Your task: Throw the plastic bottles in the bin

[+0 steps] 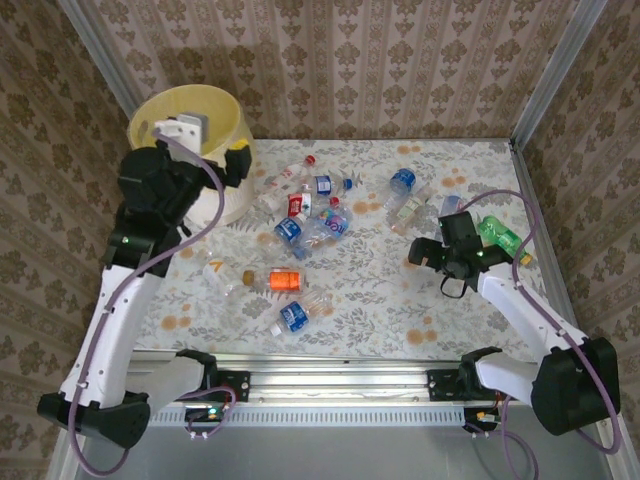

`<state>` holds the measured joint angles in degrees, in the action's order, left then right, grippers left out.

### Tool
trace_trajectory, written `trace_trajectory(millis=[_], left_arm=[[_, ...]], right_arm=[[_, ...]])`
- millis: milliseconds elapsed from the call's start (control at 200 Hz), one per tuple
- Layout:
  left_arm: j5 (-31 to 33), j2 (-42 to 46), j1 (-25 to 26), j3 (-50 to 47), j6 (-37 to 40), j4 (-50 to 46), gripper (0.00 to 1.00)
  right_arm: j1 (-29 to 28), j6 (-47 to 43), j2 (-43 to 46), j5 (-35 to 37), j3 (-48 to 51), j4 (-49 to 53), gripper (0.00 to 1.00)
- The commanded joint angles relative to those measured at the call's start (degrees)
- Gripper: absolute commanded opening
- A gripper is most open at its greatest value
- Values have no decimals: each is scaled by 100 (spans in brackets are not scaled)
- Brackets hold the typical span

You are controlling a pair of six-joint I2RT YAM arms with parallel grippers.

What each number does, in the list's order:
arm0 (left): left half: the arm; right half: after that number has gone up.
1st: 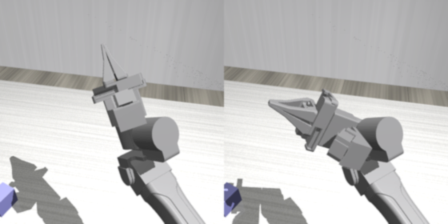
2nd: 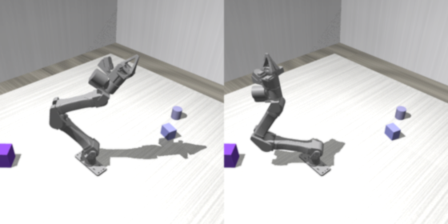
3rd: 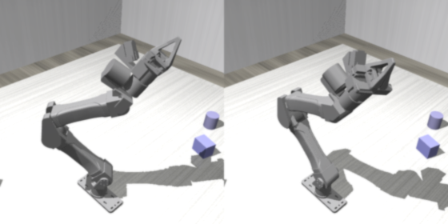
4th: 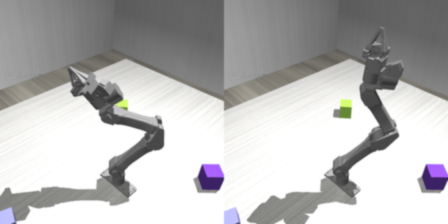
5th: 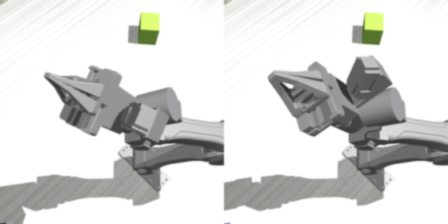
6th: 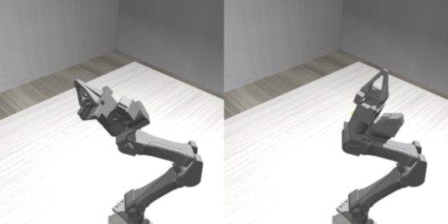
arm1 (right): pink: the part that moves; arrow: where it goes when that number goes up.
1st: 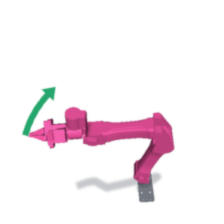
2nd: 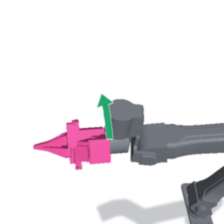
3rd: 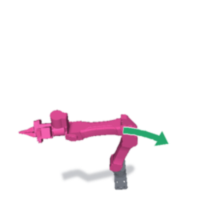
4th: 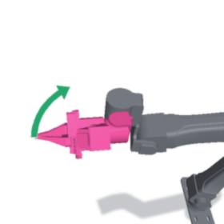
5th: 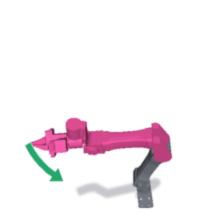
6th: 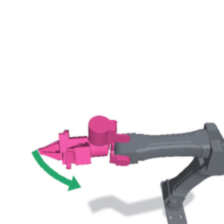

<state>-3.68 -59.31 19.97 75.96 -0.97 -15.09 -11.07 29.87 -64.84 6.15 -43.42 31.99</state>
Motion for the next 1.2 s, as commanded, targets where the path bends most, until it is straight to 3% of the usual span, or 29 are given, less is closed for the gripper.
trace_trajectory(millis=[0,420,860,1195], left_arm=[[-104,332,288,-124,-159,-29,100],[-36,757,813,-583,-266,-186,100],[43,1571,1001,-869,-336,-644,100],[113,1721,1000,-966,-387,-858,100]], right_arm=[[312,-195,-80,437,-284,306,100],[1136,-454,-999,43,-668,-79,100],[1265,-563,-2510,-140,-1338,-580,95],[1265,-585,-3185,-280,-1680,-712,85]])
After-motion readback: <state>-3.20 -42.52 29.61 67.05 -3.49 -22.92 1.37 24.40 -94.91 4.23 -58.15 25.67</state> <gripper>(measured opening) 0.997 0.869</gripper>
